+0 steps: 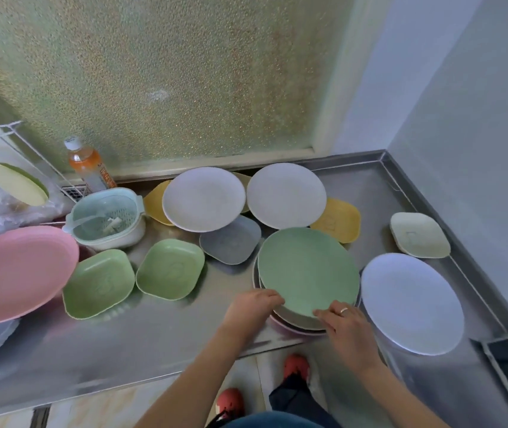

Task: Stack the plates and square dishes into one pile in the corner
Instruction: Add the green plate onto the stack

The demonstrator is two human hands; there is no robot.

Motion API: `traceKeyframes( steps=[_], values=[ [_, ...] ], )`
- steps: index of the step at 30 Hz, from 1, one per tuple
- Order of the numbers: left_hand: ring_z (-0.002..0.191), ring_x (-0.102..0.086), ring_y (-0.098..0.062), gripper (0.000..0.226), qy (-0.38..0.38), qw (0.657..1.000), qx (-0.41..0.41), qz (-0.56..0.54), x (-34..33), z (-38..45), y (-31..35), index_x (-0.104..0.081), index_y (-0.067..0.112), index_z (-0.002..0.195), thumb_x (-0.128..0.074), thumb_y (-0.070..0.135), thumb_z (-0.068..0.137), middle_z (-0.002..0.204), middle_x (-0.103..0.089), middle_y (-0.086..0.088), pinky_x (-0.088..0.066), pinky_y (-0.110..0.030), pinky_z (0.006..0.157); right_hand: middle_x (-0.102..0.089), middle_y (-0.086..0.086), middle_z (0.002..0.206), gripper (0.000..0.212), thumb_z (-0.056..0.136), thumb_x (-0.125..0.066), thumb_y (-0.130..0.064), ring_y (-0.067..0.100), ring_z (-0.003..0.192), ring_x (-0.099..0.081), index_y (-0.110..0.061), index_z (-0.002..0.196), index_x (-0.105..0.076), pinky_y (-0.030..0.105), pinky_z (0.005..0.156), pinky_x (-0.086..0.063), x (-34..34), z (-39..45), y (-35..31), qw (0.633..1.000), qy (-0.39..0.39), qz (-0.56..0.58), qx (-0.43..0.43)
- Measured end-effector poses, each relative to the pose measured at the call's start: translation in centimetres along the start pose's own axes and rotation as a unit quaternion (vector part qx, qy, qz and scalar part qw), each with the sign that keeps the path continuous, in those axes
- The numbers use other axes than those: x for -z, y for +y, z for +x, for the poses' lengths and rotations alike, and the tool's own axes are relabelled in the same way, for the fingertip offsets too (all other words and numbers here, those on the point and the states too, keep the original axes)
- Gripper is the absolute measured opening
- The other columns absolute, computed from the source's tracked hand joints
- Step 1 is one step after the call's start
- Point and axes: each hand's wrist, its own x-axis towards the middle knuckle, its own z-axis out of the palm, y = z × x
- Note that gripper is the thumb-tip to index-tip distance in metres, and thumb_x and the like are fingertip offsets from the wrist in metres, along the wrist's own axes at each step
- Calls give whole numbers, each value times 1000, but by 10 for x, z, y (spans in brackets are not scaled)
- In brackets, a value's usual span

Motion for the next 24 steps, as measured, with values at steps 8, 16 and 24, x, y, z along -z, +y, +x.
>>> traceKeyframes(
  steps=[8, 16, 24],
  values=[
    [107, -60, -21, 28, -127, 989, 70, -21, -22, 3, 1, -64, 22, 102, -52, 9, 80, 113, -65, 4, -49, -32, 80, -54, -12, 83, 67, 76, -32, -76, 7, 85, -50, -30, 105, -72, 22, 76, -32, 2, 3, 17, 979, -185, 77, -39],
    [90, -63, -16, 29, -61, 969, 195, -140, -7, 17, 3, -72, 23, 93, -55, 47, 87, 97, -70, 5, -45, -27, 73, -56, -7, 122, 62, 82, -23, -59, 16, 116, -48, -32, 126, -57, 29, 91, -35, 5, 29, 34, 988, -124, 54, -78],
    [147, 2, -17, 70, -115, 959, 254, -57, -18, 41, -4, 6, 11, 150, -35, 38, 99, 159, 13, -4, -7, -33, 119, 15, -7, 151, 75, 77, 4, -58, 17, 145, 8, -32, 147, 8, 43, 110, 18, -20, 63, 44, 964, -244, -95, -39]
  ],
)
